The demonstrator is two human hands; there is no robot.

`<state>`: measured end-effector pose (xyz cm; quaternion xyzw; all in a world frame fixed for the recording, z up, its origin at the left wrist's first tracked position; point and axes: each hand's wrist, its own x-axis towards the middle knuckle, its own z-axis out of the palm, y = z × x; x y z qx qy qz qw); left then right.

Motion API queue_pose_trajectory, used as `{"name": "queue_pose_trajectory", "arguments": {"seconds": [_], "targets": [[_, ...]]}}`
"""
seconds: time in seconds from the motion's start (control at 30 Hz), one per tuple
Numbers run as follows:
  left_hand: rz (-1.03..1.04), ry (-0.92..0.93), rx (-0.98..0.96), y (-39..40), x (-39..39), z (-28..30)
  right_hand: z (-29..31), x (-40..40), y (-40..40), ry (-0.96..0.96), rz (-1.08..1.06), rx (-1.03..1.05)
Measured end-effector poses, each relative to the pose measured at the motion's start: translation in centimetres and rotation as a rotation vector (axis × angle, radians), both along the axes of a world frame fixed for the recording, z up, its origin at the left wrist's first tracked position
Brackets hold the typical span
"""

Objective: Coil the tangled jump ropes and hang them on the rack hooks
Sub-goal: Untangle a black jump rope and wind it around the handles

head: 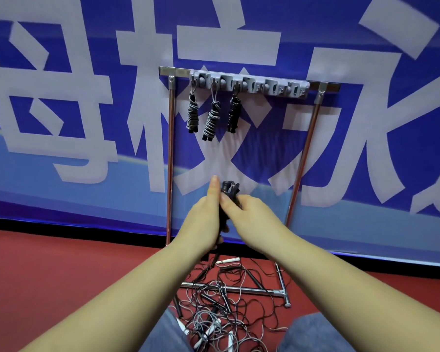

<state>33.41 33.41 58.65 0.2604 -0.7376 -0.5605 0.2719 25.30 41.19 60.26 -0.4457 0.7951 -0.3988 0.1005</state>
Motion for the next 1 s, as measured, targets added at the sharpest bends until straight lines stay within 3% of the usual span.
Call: {"name": "queue_pose_trajectory", "arguments": {"seconds": [0.23,0.33,0.47,0.53,0.73,0.93,1.0], "targets": [[0.085,-0.249,-0.444,-3.1,-1.8,-1.6,-0.6,-1.0,-0.5,-0.047,-0.071,0.217],[0.132,-0.314,-0.465,-3.6,-3.0,-1.8,-1.3,-1.4,-1.5,-0.191,-0.155,0.169],[0.19,-0.299,-0.408,-3.7,-4.0,-1.7,-1.2,-1.8,-2.3,-0.311,-0.247,0.082],[0.194,-0.253,-0.358,-3.7,-4.1,-1.1,-0.6,-2.0,-2.4,-0.26,-0.235,0.047],[-0.055,-0.09,0.21,-2.5,-3.2,2.4,2.5,-1.6,-1.4,-0.053,-0.151,-0.006],[-0.041,-0.004,0.177,-2.6,-2.7,3.1,3.4,-1.3,-1.1,0.097,-0.017,0.108],[-0.053,-0.004,0.265,-2.9,-2.3,3.0,3.3,-1.4,-0.9,0.158,0.039,0.165]]}}
